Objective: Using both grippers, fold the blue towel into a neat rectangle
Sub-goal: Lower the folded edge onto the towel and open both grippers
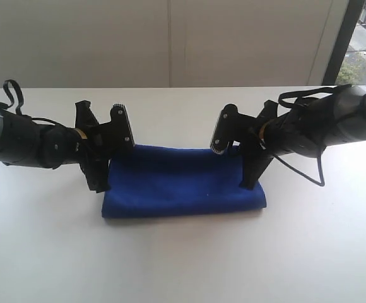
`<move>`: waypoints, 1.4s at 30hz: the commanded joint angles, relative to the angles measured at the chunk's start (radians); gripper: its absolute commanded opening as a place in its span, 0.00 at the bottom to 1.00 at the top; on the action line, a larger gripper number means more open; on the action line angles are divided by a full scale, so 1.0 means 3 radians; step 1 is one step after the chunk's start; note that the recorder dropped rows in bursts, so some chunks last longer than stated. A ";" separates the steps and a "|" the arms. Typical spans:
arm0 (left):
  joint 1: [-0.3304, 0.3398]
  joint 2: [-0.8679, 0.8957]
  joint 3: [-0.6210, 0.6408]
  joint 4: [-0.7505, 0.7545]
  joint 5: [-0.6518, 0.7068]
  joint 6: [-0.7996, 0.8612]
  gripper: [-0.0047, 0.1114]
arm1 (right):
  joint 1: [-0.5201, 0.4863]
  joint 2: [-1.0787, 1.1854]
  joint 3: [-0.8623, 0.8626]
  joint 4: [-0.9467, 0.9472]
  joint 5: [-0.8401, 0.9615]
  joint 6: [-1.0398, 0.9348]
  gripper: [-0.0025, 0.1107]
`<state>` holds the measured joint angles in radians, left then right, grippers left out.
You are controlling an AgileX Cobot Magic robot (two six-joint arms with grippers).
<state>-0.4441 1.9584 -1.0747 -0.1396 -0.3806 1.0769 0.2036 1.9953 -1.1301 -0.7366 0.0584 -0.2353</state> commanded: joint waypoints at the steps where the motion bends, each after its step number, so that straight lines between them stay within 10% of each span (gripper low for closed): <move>1: 0.0009 0.0127 -0.0078 -0.0041 -0.0032 -0.0002 0.04 | -0.0021 0.0141 -0.0098 -0.0003 -0.0068 0.0014 0.02; 15: 0.0010 0.0348 -0.0084 -0.0041 -0.0155 -0.0002 0.05 | -0.0021 0.0351 -0.0221 -0.0003 -0.0246 -0.0117 0.02; 26: 0.0128 0.0355 -0.0084 -0.0077 -0.0236 0.0082 0.66 | -0.0119 0.0345 -0.0229 -0.0003 0.0016 -0.0164 0.52; 42: 0.0100 -0.0134 -0.0084 -0.0368 -0.0296 0.0095 0.64 | -0.0119 -0.0232 -0.0361 0.0011 0.0293 -0.0063 0.52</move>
<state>-0.4081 1.9684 -1.1037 -0.1964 -0.5031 1.1083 0.1730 1.9685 -1.2311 -0.7366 0.1281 -0.2789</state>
